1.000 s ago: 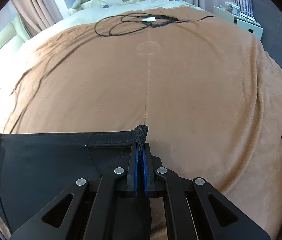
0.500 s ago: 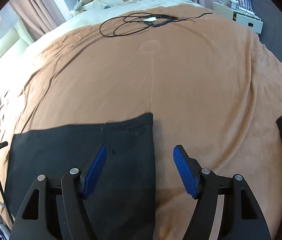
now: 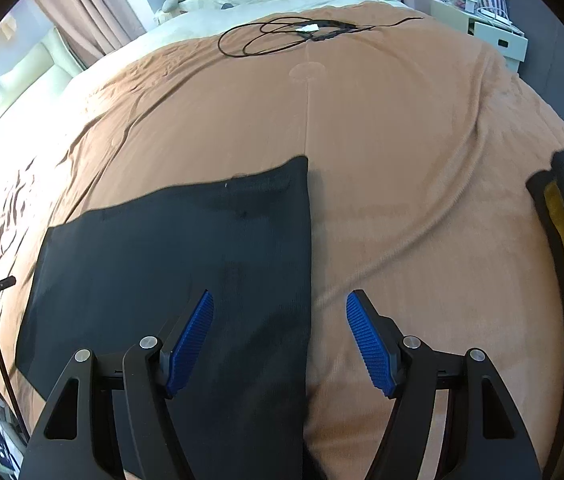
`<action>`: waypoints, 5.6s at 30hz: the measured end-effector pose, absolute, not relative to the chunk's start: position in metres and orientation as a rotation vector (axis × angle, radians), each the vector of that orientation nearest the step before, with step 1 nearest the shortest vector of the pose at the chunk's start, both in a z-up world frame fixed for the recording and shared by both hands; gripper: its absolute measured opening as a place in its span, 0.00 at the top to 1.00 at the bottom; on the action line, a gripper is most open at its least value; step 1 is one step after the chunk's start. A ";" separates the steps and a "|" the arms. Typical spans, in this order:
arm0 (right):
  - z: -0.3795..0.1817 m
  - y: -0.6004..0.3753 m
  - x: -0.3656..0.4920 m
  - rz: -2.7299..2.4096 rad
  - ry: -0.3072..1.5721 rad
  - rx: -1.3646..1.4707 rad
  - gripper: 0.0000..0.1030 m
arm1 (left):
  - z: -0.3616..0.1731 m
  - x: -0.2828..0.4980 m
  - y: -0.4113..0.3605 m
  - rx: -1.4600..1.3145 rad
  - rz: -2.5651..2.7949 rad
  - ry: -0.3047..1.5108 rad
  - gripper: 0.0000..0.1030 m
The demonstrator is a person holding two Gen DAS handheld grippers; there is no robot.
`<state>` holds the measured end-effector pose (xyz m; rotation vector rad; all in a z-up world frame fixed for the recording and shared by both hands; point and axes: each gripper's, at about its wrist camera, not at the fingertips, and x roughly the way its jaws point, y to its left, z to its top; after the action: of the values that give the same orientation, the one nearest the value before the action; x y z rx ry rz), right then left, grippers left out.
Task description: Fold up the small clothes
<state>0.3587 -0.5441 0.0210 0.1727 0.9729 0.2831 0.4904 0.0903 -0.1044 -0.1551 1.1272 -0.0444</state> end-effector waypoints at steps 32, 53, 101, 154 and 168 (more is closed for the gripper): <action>-0.017 -0.544 0.210 0.182 1.063 0.007 0.34 | -0.147 0.349 0.077 -0.084 0.020 1.192 0.58; -0.020 -0.590 0.176 0.320 0.981 0.518 0.44 | -0.132 0.334 0.093 -0.415 -0.111 1.115 0.58; -0.035 -0.596 0.174 0.367 0.943 0.732 0.98 | -0.123 0.329 0.127 -0.657 -0.117 0.986 0.96; 0.002 -0.402 0.179 0.501 0.963 0.136 0.67 | -0.171 0.259 0.148 -0.922 -0.162 0.945 0.65; -0.019 -0.314 0.194 0.625 1.003 -0.017 0.79 | -0.178 0.256 0.155 -0.933 -0.163 0.929 0.92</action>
<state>0.1939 -0.3141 -0.0194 -0.0168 1.0034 0.6246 0.2556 0.1552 -0.1778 -0.9329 0.9289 -0.1632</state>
